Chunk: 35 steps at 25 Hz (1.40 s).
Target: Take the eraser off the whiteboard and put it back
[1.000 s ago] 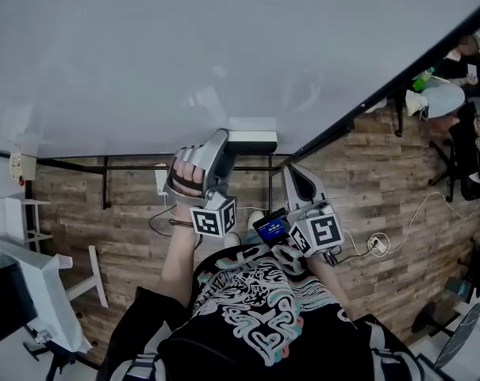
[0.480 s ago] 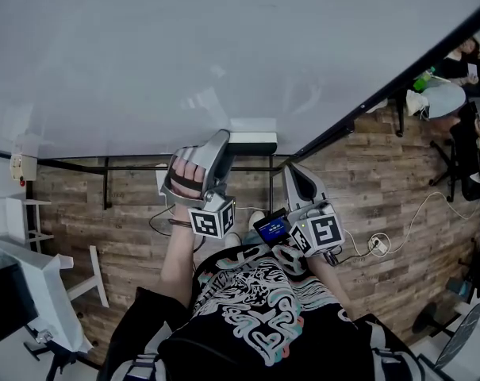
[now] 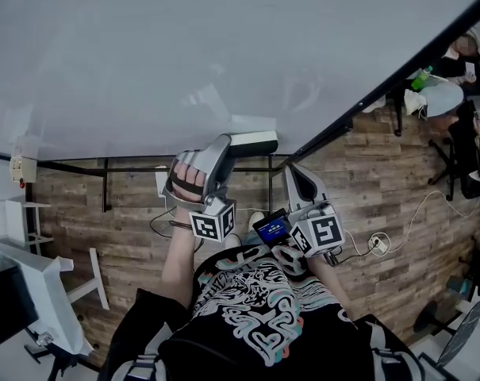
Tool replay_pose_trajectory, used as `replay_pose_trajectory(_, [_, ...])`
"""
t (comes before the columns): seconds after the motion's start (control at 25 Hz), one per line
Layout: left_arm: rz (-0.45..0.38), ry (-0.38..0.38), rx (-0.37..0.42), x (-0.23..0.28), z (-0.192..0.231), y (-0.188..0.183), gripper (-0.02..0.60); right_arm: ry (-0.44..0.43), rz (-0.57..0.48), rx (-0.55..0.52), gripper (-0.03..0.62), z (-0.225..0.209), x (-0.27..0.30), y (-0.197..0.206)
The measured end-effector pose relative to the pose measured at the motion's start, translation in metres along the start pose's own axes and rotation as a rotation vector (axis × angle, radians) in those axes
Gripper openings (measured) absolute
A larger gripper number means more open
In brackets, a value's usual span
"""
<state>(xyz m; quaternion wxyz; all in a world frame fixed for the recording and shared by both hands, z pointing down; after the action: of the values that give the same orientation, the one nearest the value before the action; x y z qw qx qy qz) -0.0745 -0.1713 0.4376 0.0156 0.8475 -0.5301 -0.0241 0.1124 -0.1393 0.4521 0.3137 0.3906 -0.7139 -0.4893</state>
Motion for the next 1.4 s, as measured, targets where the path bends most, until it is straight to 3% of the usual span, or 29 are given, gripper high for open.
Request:
replay_pose_trajectory(0.76, [-0.034, 0.018, 0.01, -0.024, -0.006, -0.012, 0.287, 0.016, -0.022, -0.013, 0.018, 0.012, -0.018, -0.002])
replay_pose_trajectory(1.4, [0.002, 0.002, 0.01, -0.076, 0.009, -0.013, 0.287, 0.024, -0.054, -0.015, 0.018, 0.051, -0.056, 0.0])
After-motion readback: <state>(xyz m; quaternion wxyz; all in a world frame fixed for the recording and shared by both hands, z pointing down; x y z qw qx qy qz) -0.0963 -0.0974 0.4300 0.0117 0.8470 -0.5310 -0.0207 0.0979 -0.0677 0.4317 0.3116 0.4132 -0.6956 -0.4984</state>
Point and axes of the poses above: the fingertips, and each gripper's own axes: x forward along the fingers, z to its left, y out of its underside, the point moved 9 cm from there along -x, backward along the fingers, and after that the axes turned 10 degrees about x, right-handed, at the moved point
